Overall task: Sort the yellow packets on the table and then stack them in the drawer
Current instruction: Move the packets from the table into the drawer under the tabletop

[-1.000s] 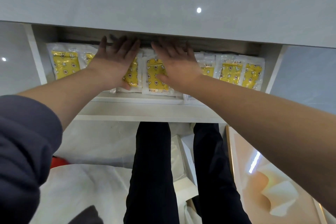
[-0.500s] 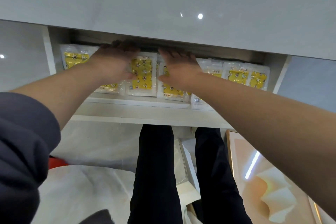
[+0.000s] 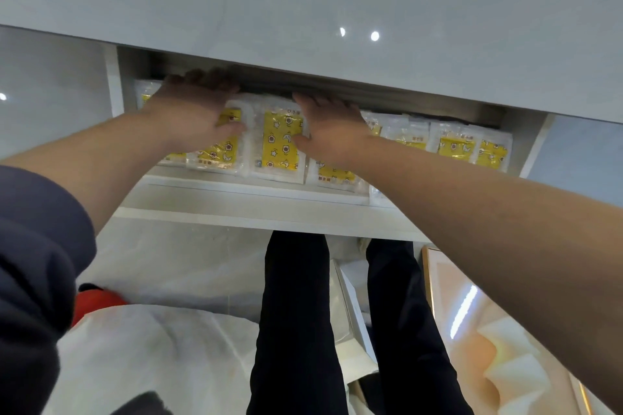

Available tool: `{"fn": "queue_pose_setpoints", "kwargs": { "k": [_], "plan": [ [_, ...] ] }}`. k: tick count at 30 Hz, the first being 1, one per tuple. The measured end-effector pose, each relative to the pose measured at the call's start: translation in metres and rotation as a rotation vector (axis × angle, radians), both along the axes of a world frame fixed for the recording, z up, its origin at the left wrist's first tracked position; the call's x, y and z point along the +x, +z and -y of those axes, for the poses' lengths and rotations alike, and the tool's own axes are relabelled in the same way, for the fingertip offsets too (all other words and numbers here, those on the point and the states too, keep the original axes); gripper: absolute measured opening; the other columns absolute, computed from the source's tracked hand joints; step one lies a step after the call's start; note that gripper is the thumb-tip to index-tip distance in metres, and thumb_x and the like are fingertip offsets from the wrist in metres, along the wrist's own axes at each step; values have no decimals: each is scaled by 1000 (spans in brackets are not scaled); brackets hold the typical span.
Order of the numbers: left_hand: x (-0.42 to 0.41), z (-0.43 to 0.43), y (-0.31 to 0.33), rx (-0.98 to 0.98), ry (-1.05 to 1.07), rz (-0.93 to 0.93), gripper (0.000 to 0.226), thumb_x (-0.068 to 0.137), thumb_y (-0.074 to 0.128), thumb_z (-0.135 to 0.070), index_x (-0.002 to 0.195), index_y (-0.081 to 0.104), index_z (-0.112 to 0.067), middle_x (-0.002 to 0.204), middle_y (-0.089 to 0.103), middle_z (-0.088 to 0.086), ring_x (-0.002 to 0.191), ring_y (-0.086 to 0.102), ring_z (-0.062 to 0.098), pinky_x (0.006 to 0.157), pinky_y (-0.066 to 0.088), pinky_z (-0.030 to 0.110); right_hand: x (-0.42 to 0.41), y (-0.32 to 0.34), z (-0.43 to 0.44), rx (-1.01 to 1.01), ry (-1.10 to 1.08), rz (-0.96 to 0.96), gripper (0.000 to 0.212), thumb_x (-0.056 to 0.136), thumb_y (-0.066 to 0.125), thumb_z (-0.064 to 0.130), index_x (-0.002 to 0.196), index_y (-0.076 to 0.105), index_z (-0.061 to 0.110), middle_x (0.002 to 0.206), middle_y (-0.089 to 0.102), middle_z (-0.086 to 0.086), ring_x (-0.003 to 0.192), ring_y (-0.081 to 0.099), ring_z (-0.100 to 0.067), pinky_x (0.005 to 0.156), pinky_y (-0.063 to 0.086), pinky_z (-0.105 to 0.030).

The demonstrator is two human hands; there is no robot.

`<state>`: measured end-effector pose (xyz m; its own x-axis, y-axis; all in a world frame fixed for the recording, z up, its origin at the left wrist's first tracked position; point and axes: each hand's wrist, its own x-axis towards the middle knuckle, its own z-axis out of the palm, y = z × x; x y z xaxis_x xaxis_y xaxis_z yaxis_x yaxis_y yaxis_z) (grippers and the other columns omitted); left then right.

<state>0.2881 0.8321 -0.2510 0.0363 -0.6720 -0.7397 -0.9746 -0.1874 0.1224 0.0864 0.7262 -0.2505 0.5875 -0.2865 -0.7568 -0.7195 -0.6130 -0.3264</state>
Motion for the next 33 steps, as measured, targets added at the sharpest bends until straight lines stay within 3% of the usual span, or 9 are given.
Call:
{"fn": "queue_pose_setpoints", "kwargs": {
  "k": [3,5,9,13,16,19,23,28,33],
  "plan": [
    [2,-9,3,37,-28,-4,75,89,45,-60,149,26,-19,158,19,12,141,25,36,109,26,53,0,-2,-4,-38,14,-9,71,93,49,50,152,19,24,154,32,-1,138,33,-28,113,27,-45],
    [7,-5,4,49,9,-50,73,90,48,-56,149,27,-19,156,24,12,139,29,36,108,30,51,3,-1,0,-9,-3,-8,69,93,50,49,151,21,24,153,32,-2,138,33,-28,112,26,-44],
    [21,5,9,31,267,-147,49,94,54,-41,138,44,-23,135,51,12,113,53,33,90,44,37,19,2,1,1,-47,41,65,93,52,45,150,26,27,151,35,-1,134,38,-27,111,30,-42],
    [24,6,11,3,447,-151,32,95,53,-40,122,56,-23,116,61,10,90,50,23,79,38,29,43,4,-7,79,-172,79,55,93,55,41,143,36,29,136,52,-1,117,53,-24,95,44,-35],
    [22,6,4,-50,566,-182,21,94,57,-36,109,62,-22,106,64,4,102,57,23,81,39,27,60,-2,-13,122,-298,80,39,94,55,41,131,48,28,123,58,4,103,56,-18,86,47,-31],
    [19,7,-1,-87,647,-195,14,93,61,-29,102,65,-19,111,65,3,107,58,21,84,41,26,70,-14,-15,121,-405,66,25,94,53,39,115,58,26,111,62,5,95,58,-15,79,47,-28],
    [18,9,-4,-86,605,-160,11,92,61,-28,99,64,-20,111,64,5,106,58,25,81,42,30,74,-25,-18,85,-419,72,13,95,54,33,101,61,24,104,65,4,95,59,-16,76,45,-26],
    [18,10,-4,-74,516,-135,16,95,58,-29,105,62,-18,117,61,9,110,56,29,86,44,35,74,-24,-23,17,-335,48,19,98,48,34,111,56,22,107,62,1,95,57,-20,78,45,-29],
    [12,5,-2,-97,412,-161,32,97,50,-35,126,52,-20,126,56,10,115,52,31,94,43,39,58,-21,-9,-15,-378,17,31,99,37,41,117,54,22,105,60,-6,95,57,-25,83,49,-36]
  ]
}}
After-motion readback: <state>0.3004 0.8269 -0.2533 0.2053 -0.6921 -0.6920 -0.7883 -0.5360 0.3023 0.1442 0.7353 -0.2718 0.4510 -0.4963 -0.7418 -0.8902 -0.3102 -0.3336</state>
